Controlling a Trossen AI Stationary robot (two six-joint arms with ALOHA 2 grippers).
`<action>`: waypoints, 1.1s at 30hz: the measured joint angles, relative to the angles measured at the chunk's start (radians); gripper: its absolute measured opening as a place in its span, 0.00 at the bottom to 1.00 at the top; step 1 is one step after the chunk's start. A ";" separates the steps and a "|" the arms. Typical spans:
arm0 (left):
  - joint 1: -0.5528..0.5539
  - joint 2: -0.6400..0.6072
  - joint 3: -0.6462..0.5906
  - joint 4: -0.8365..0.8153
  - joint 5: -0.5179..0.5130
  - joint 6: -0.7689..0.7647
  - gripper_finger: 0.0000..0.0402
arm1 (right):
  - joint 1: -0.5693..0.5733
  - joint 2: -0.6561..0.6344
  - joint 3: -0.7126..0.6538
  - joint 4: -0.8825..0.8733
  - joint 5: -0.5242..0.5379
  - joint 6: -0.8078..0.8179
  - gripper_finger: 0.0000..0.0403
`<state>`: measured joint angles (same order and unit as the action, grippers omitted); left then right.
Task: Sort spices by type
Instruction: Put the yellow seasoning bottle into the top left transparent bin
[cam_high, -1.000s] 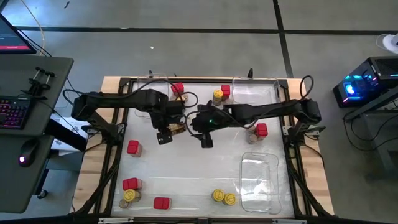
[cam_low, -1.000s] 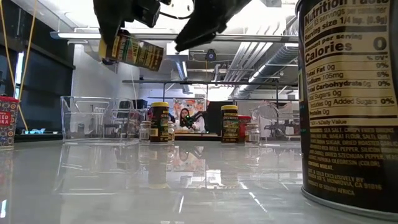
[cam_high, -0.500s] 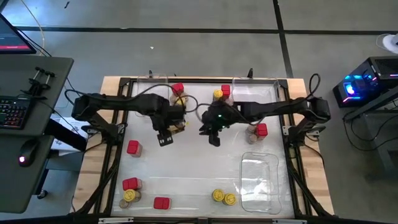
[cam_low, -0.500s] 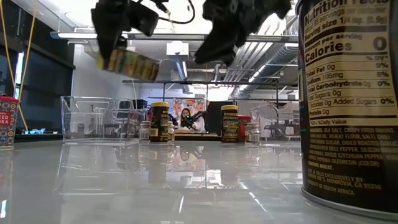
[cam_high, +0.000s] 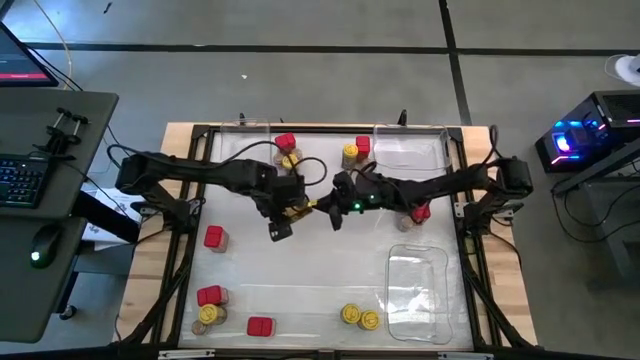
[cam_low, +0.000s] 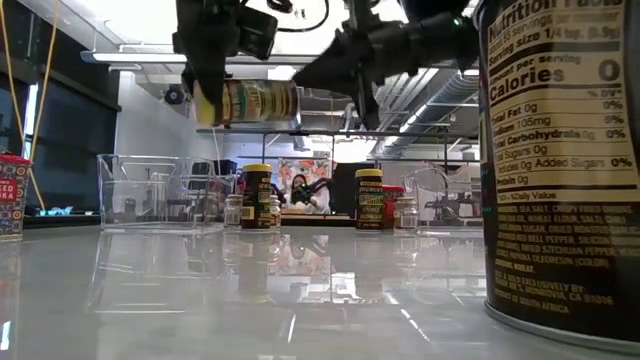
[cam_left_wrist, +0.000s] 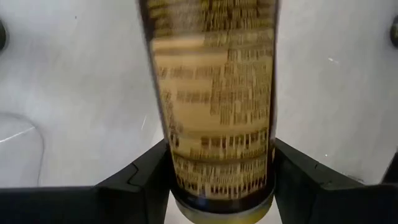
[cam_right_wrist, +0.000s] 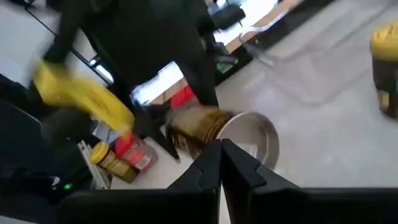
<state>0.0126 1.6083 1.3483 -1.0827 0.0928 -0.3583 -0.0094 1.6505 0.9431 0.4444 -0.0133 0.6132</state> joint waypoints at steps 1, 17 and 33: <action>0.002 0.009 0.000 -0.002 -0.002 0.001 0.48 | 0.002 0.000 0.015 -0.021 0.022 -0.009 0.00; -0.006 0.022 0.028 0.026 0.003 -0.015 0.48 | 0.011 0.087 0.058 -0.010 0.013 0.007 0.00; -0.015 0.000 0.029 0.172 -0.078 -0.028 0.48 | 0.042 0.135 0.057 -0.066 0.070 0.007 0.00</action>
<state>-0.0028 1.6081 1.3772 -0.9110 0.0145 -0.3859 0.0330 1.7852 0.9997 0.3782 0.0565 0.6205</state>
